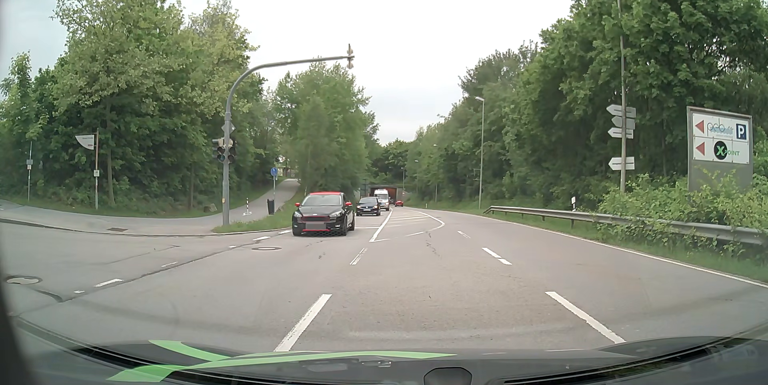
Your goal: Follow the waypoints while adhering to traffic rules and regulations
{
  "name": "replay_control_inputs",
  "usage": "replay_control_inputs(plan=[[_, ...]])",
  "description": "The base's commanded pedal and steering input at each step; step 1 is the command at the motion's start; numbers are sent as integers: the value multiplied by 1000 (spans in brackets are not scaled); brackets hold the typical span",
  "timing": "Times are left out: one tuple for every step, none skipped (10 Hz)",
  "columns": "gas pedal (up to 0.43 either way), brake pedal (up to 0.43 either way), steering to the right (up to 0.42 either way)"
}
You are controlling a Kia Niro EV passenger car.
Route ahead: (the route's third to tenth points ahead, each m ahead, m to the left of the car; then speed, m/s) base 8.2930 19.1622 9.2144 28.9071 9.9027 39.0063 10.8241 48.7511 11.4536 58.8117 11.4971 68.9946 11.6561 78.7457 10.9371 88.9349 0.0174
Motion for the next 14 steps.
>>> replay_control_inputs(plan=[[0, 220, -5], [0, 220, -6], [0, 220, -5], [0, 220, -5], [0, 220, -5], [0, 220, -5], [0, 220, -6], [0, 220, -5], [0, 220, -5], [0, 220, -6], [0, 220, -5], [0, 220, -5], [0, 220, -5], [0, 220, -5]])
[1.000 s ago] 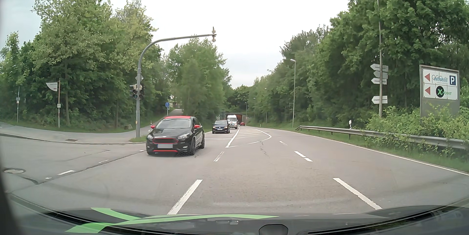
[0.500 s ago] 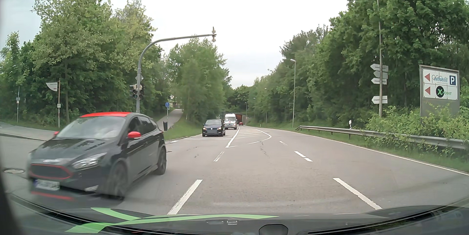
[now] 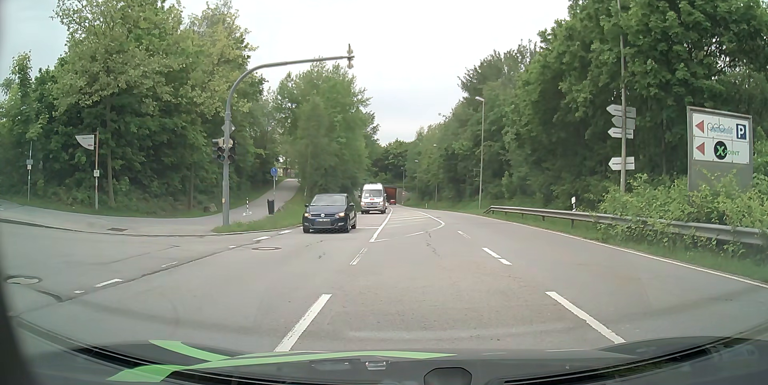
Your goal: Follow the waypoints while adhering to traffic rules and regulations
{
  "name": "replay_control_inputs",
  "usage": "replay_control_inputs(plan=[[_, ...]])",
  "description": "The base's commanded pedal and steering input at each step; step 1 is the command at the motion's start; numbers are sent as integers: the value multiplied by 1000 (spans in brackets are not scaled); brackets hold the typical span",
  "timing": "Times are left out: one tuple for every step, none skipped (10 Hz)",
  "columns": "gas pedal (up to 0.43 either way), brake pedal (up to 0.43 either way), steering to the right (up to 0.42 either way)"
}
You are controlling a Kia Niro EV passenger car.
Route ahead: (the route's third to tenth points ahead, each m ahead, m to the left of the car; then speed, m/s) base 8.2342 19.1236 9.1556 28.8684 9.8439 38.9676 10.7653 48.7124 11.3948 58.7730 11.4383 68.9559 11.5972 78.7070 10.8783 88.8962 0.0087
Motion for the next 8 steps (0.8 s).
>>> replay_control_inputs(plan=[[0, 220, -5], [0, 220, -6], [0, 220, -6], [0, 220, -5], [0, 220, -5], [0, 220, -6], [0, 220, -5], [0, 220, -5]])
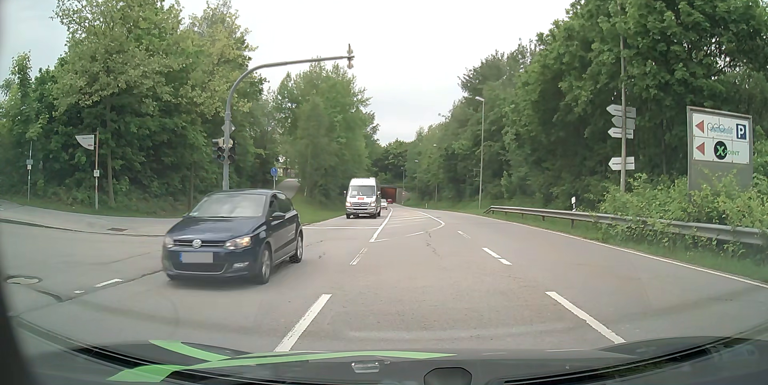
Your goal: Follow the waypoints while adhering to traffic rules and regulations
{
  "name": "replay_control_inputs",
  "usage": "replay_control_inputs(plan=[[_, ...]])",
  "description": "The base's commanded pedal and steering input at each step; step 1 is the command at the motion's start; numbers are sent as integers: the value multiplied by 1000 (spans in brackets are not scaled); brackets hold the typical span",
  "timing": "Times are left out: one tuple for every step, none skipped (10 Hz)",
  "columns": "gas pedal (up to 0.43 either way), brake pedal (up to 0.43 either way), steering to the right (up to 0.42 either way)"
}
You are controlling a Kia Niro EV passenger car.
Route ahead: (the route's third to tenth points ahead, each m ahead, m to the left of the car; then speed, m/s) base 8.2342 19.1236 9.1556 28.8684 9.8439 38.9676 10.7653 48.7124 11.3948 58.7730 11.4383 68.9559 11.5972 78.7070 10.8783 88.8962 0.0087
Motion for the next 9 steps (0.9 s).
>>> replay_control_inputs(plan=[[0, 220, -5], [0, 220, -5], [0, 220, -6], [0, 220, -5], [0, 220, -6], [0, 220, -6], [0, 220, -6], [0, 220, -5], [0, 220, -5]])
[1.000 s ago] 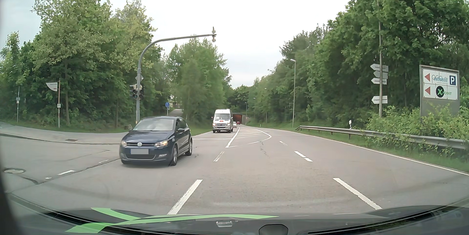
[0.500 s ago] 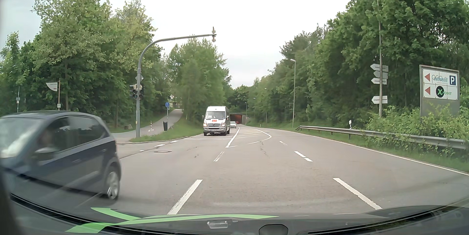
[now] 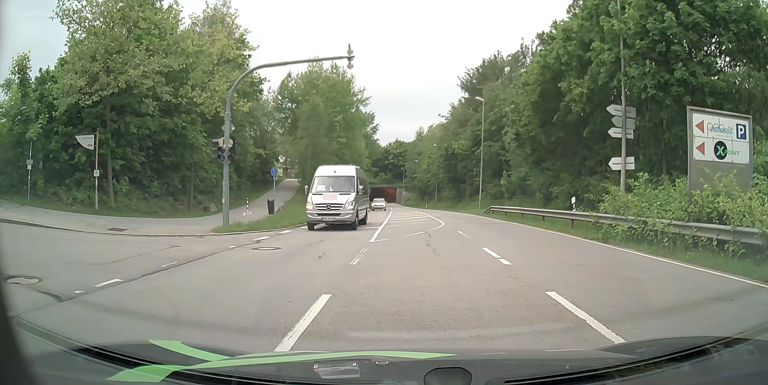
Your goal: Follow the waypoints while adhering to traffic rules and regulations
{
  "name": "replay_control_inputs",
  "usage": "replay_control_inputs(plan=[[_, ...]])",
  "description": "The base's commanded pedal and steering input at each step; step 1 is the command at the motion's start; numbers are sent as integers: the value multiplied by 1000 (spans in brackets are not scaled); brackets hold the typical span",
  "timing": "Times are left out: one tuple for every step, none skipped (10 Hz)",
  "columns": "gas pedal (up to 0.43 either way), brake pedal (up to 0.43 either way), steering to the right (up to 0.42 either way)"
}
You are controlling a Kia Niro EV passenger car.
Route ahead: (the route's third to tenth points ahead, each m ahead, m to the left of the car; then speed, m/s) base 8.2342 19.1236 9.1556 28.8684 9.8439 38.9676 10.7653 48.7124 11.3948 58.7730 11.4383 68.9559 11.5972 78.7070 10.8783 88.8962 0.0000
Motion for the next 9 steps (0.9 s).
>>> replay_control_inputs(plan=[[0, 220, -5], [0, 220, -5], [0, 220, -5], [0, 220, -6], [0, 220, -6], [0, 220, -5], [0, 220, -5], [0, 220, -6], [0, 220, -5]])
